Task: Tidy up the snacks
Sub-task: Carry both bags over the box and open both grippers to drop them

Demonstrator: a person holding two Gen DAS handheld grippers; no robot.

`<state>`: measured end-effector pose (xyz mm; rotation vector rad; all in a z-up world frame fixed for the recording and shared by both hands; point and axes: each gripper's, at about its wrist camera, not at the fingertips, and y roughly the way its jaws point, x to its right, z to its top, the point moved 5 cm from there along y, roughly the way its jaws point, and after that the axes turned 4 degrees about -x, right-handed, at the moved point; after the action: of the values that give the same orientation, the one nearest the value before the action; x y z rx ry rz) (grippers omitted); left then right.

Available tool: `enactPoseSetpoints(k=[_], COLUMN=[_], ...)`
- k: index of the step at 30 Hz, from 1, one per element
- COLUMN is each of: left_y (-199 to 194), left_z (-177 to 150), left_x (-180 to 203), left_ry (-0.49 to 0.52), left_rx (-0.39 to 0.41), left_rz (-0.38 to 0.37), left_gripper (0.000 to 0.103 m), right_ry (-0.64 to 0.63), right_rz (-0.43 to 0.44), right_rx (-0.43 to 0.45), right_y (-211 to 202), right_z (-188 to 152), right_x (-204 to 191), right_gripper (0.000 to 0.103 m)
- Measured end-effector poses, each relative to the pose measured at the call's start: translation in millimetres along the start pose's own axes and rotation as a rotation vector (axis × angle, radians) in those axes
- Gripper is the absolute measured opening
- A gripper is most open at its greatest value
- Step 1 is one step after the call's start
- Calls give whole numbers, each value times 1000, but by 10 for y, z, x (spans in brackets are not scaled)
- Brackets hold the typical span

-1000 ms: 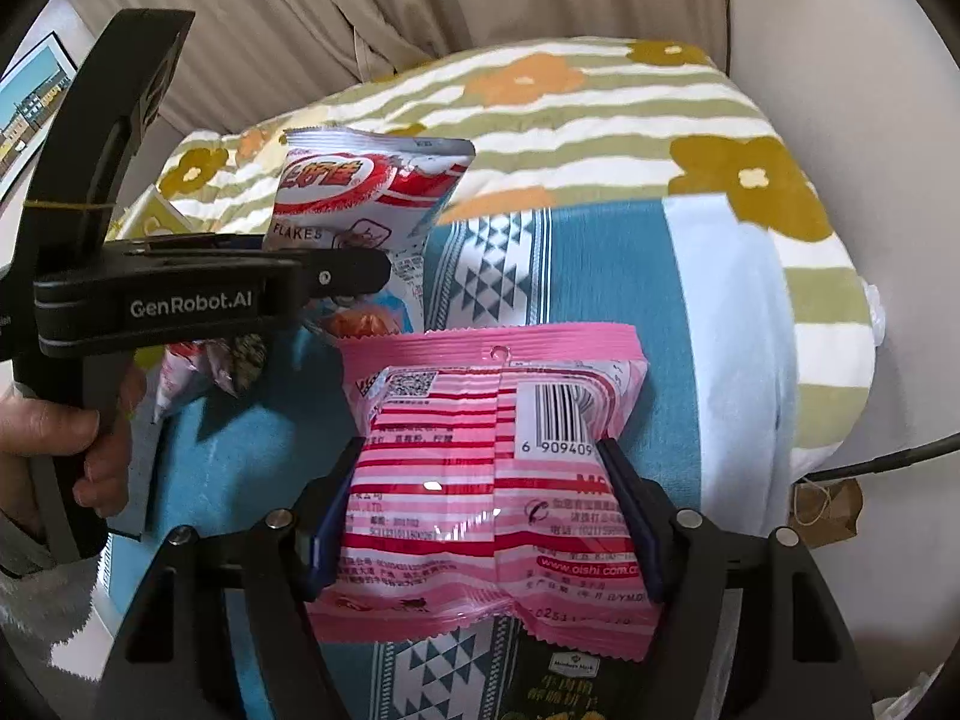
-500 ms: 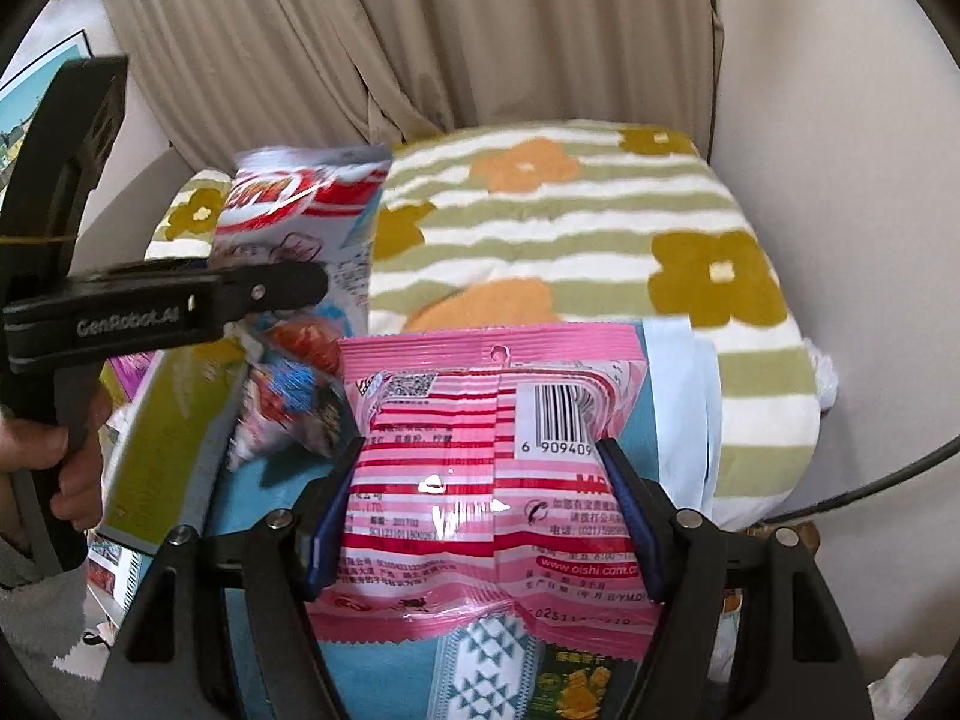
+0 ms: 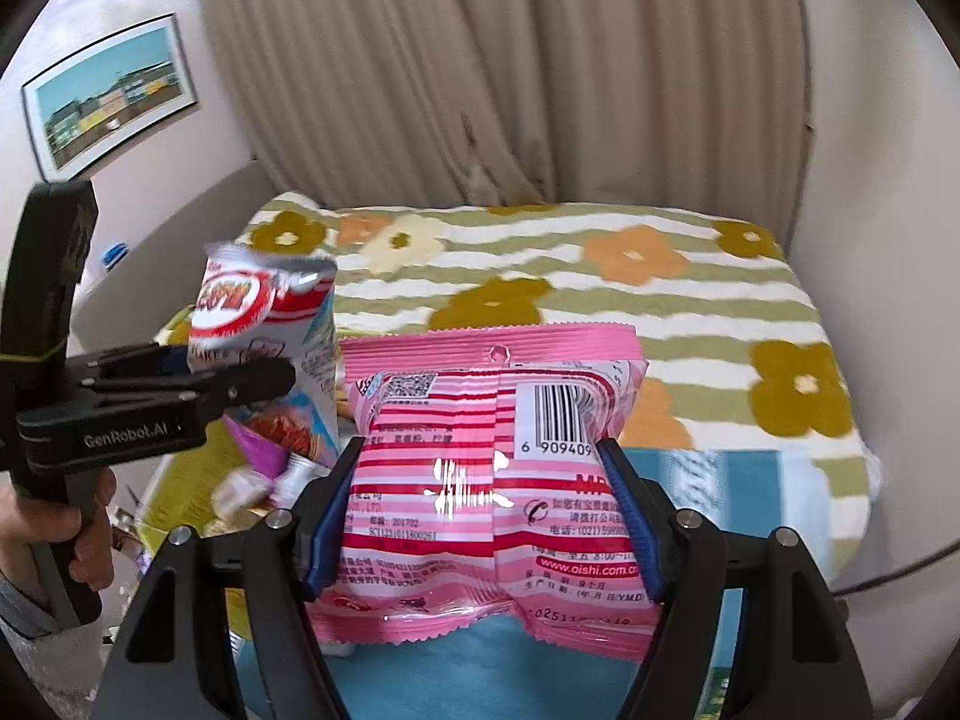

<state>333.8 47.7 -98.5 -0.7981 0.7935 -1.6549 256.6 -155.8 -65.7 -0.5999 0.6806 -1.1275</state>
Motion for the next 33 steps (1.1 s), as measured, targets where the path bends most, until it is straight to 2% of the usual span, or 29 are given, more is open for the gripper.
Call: enactPoseSetpoints(k=[5,9,10,12,13,14,19,23,33], left_y=[15,113,151,236,264,267,243,100,-134], left_z=[-250,-442,-476,-553,-589,-640,-874,-989,-926], left_x=[-613,-899,-957,-1046,-1075,-1110,-1202,-1289,-1454], left_ry=[-60,-95,-103,-107,-104,-97,-87,-142,-80], left_rx=[-42,-83,-95,-123,-128,-120,-134,-112,-65], left_rz=[47,57,64,60,62,78,71,-2,-7], left_gripper=[55,55,59,75,95,102,102,102,102], right_ry=[-39,-51,-52,-53,-54,-55,-45,-24,11], right_rz=[45,65,68,71,70,67,43,30,-55], right_rx=[-18,-38,-44,-56,-61,-65,-82,-85,-85], right_y=[238,390,426,491,521,540,590,591,893], right_z=[58,60,55,42,37,25,-21,-77,-51], right_x=[-491,-753,-806,-897,-941,-984,-1119,-1199,-1422], right_gripper=[69,69,69,69,69,69,69,69,71])
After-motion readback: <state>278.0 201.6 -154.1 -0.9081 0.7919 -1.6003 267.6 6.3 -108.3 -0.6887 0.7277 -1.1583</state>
